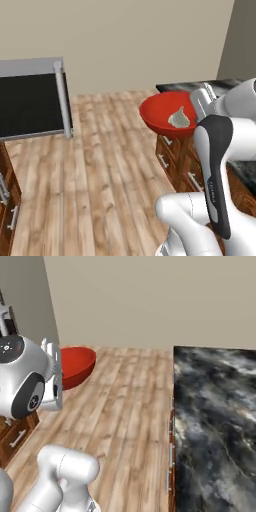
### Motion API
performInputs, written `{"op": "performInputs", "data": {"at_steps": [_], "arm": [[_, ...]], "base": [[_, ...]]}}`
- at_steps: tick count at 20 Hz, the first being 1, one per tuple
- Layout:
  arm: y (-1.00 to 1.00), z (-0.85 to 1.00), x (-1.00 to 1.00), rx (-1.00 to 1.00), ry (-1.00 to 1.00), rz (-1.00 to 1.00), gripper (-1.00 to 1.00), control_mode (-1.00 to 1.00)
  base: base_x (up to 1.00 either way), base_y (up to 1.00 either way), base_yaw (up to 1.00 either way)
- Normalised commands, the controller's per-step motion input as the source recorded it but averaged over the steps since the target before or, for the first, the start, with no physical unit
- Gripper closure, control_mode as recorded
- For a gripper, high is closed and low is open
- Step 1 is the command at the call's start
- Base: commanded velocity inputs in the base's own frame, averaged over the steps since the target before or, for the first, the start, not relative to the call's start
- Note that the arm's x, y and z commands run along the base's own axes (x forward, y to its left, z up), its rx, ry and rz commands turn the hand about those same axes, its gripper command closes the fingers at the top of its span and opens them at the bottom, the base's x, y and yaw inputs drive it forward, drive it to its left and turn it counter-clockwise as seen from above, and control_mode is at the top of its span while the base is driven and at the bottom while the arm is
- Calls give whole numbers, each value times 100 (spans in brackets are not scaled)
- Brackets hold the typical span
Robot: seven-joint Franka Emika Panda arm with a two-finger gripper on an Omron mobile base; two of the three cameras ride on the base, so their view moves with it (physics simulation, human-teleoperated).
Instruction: Pick the garlic from the sink and place it in the bowl. Then pick the bowl and place it in the microwave. Then close the microwave door and press the start button.
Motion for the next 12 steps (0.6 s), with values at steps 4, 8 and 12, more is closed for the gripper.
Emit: {"op": "performInputs", "data": {"at_steps": [4,8,12], "arm": [[0,0,0,0,0,0,100,100],[0,0,0,0,0,0,100,100],[0,0,0,0,0,0,100,100]], "base": [[100,-35,0],[100,-34,0],[86,-15,15]]}}
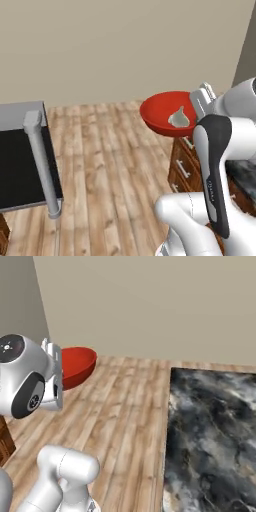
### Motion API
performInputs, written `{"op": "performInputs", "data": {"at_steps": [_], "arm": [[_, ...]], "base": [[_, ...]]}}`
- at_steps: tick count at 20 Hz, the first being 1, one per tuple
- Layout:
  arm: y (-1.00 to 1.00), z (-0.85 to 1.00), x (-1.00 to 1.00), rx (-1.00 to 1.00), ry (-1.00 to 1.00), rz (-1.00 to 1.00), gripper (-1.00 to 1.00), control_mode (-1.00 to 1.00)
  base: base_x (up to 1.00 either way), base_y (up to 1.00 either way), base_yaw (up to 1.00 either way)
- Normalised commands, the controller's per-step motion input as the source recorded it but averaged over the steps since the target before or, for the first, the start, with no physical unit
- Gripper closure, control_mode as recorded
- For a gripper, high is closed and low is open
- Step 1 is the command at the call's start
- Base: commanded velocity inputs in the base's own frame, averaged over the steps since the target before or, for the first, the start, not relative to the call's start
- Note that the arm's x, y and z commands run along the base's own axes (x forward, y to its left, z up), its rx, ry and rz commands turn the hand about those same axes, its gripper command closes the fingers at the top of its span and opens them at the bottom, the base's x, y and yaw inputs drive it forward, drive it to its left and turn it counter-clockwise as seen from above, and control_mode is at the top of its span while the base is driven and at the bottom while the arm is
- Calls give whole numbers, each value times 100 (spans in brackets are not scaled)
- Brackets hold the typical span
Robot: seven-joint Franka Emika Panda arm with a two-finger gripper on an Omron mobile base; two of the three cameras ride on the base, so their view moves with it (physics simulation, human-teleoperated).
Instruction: Pick the garlic from the sink and place it in the bowl. Then pick the bowl and place it in the microwave. Then close the microwave door and press the start button.
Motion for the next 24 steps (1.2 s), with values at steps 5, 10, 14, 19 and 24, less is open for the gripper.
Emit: {"op": "performInputs", "data": {"at_steps": [5,10,14,19,24], "arm": [[0,0,0,0,0,0,100,100],[0,0,0,0,0,0,100,100],[0,0,0,0,0,0,100,100],[0,0,0,0,0,0,100,100],[0,0,0,0,0,0,100,100]], "base": [[46,17,38],[58,7,41],[39,13,49],[38,24,55],[70,0,54]]}}
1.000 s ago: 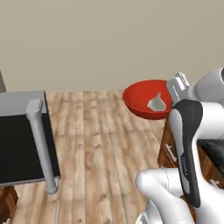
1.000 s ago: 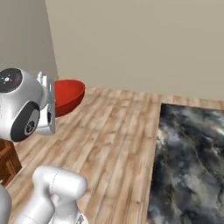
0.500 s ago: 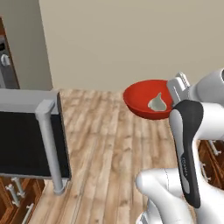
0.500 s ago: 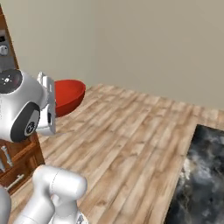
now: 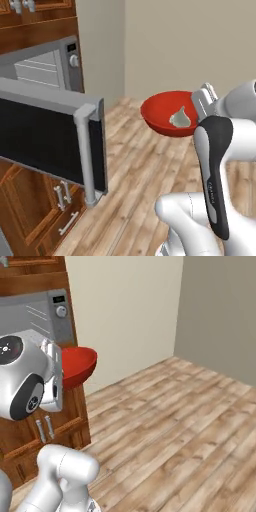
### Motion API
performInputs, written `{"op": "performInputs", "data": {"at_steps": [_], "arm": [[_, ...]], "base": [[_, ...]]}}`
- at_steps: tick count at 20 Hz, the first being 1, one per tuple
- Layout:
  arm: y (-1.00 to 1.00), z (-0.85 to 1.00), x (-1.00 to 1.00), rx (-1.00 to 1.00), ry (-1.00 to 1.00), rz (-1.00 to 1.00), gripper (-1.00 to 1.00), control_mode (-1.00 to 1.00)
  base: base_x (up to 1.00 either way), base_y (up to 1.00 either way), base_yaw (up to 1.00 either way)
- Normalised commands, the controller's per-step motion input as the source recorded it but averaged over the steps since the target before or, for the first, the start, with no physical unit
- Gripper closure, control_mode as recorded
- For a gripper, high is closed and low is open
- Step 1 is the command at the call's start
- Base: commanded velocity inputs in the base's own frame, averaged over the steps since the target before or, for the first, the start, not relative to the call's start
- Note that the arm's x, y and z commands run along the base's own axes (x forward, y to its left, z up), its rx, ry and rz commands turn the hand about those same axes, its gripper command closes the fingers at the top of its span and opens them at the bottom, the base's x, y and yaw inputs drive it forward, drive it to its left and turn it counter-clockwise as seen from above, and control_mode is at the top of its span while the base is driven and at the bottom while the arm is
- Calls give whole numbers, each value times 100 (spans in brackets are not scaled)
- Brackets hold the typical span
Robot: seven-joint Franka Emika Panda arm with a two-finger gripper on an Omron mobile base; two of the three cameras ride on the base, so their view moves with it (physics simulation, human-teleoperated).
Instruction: Pick the garlic from the sink and place it in the bowl. Then pick the bowl and place it in the microwave. Then close the microwave door and press the start button.
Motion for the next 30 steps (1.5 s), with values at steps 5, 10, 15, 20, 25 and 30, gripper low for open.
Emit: {"op": "performInputs", "data": {"at_steps": [5,10,15,20,25,30], "arm": [[0,0,0,0,0,0,100,100],[0,0,0,0,0,0,100,100],[0,0,0,0,0,0,100,100],[0,0,0,0,0,0,100,100],[0,0,0,0,0,0,100,100],[0,0,0,0,0,0,100,100]], "base": [[80,-7,51],[29,0,53],[42,-1,52],[74,-14,47],[60,-40,41],[42,-32,33]]}}
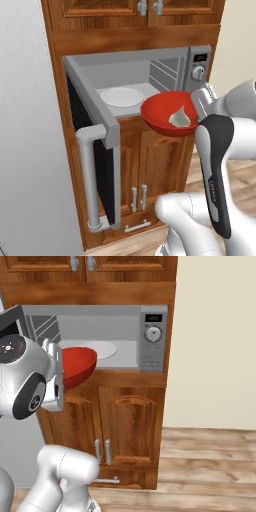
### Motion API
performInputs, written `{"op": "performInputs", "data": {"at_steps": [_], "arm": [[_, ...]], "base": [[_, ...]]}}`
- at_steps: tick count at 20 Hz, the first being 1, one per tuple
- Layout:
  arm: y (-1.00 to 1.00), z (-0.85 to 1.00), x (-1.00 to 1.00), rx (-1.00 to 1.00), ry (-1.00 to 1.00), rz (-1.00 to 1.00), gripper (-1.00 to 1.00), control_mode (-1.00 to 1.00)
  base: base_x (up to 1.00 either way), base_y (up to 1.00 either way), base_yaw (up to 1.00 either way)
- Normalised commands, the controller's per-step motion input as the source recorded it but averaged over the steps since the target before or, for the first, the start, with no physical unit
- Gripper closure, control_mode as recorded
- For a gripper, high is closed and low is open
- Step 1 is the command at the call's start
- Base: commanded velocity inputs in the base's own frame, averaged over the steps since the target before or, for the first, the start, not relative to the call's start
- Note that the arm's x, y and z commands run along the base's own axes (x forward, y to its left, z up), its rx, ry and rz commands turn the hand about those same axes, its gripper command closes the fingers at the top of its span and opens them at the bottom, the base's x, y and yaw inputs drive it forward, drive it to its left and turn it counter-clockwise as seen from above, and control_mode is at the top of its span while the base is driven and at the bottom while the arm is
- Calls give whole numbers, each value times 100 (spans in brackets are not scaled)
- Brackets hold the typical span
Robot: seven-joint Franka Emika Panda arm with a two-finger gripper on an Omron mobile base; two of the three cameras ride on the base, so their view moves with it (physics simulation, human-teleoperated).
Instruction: Pick the garlic from the sink and place it in the bowl. Then pick the bowl and place it in the microwave. Then close the microwave door and press the start button.
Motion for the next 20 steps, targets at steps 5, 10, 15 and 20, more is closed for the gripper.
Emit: {"op": "performInputs", "data": {"at_steps": [5,10,15,20], "arm": [[0,0,0,0,0,0,100,100],[0,0,0,1,0,0,100,-100],[-6,-43,43,1,-2,0,100,-100],[0,-58,100,2,0,0,100,-100]], "base": [[40,-2,23],[7,0,4],[0,0,0],[0,0,0]]}}
